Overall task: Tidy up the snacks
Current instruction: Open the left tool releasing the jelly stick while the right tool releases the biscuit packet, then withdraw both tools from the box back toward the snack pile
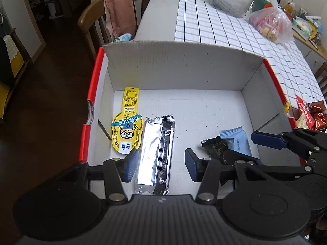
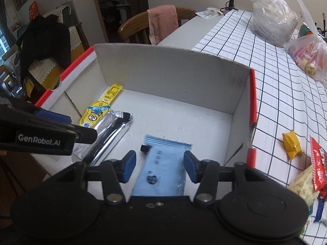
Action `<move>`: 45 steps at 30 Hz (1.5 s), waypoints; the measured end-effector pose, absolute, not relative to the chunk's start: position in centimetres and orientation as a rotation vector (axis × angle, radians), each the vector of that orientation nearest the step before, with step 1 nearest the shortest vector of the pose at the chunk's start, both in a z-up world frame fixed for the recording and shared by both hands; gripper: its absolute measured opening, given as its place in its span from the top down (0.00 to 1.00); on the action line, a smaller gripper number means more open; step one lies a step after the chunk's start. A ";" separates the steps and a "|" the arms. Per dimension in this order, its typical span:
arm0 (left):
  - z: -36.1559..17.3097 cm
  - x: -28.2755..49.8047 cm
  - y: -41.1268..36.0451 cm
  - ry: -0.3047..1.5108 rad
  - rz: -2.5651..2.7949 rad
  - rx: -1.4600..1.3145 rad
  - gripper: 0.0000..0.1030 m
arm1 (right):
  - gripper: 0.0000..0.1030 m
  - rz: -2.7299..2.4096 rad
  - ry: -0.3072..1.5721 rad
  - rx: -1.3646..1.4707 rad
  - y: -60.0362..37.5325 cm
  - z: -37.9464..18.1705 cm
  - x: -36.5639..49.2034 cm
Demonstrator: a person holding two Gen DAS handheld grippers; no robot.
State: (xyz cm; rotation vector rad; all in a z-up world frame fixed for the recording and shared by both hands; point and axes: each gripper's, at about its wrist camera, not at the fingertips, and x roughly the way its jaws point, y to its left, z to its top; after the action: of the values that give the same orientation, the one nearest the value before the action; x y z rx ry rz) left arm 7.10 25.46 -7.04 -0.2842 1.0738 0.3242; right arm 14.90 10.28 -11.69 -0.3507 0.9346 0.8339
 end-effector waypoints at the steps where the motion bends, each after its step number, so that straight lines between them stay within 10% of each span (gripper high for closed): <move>1: -6.8 6.8 25.4 1.065 0.323 -0.284 0.52 | 0.47 0.835 0.933 -0.346 10.1 -11.4 14.8; 24: -0.5 2.5 22.4 0.837 0.289 -0.259 0.32 | 0.12 0.833 0.787 -0.261 5.0 -4.3 10.8; 45: 1.2 4.6 13.1 0.758 0.187 -0.278 0.11 | 0.02 0.762 0.759 -0.178 -7.6 -3.2 12.1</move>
State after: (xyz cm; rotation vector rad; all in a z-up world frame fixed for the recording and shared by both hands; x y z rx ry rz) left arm 4.60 13.10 1.20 -0.2785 0.7583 0.1867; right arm 12.13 -7.59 -3.19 -0.1780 0.7591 0.7616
